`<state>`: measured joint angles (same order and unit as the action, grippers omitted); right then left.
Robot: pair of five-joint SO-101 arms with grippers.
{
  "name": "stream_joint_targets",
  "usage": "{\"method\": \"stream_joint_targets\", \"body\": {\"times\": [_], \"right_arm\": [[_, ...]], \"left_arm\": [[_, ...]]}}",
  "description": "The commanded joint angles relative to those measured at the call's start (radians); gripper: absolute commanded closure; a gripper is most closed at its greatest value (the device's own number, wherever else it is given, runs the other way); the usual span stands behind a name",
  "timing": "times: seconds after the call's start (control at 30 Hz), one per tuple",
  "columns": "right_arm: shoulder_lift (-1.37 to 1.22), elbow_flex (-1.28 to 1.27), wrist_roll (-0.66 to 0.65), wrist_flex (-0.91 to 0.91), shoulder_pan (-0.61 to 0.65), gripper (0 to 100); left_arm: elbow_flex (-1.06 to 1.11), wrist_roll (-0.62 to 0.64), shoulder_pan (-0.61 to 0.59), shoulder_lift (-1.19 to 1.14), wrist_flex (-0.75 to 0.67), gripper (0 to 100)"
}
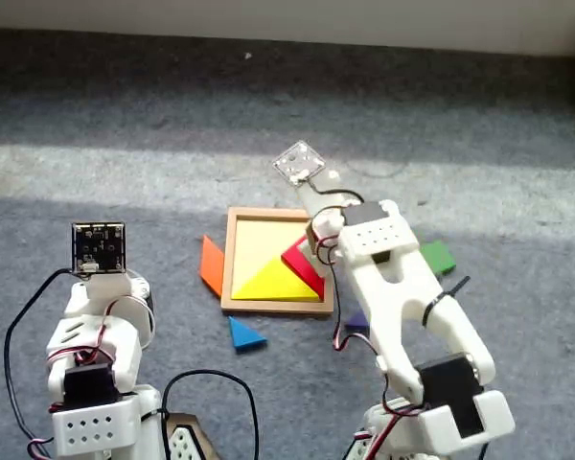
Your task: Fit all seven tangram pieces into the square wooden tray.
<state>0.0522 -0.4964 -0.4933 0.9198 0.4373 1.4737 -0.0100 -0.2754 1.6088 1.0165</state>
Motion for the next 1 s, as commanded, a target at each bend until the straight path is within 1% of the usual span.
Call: {"method": "stream_joint_targets", "body": {"times": [0.0,0.1,0.27,0.4,0.5,0.83,0.9,0.97], "right_arm": [[-0.041,0.116,-0.114,0.058,0.039,95.0],[-0.094,0.188,-0.169,0.087,0.058,95.0],[-0.191,0.286,-0.201,0.09,0.081,94.7],[-0.288,0.366,-0.279,0.088,0.081,94.7],[-0.341,0.424,-0.299,0.091,0.081,94.7],[-0.456,0.593,-0.434,0.182,0.081,94.6],[-0.475,0.608,-0.437,0.183,0.087,92.0],[-0.481,0.624,-0.433,0.199,0.088,83.3]], "left_arm": [[-0.005,0.003,-0.008,0.007,-0.002,100],[-0.005,0.003,-0.004,0.007,-0.002,100],[-0.005,0.003,-0.004,0.007,-0.003,100],[-0.005,0.003,-0.007,0.007,-0.003,100],[-0.005,0.003,-0.007,0.007,-0.002,100],[-0.005,0.003,-0.007,0.007,-0.002,100],[-0.005,0.003,-0.007,0.007,-0.002,100],[-0.005,0.003,-0.007,0.007,-0.002,100]]}}
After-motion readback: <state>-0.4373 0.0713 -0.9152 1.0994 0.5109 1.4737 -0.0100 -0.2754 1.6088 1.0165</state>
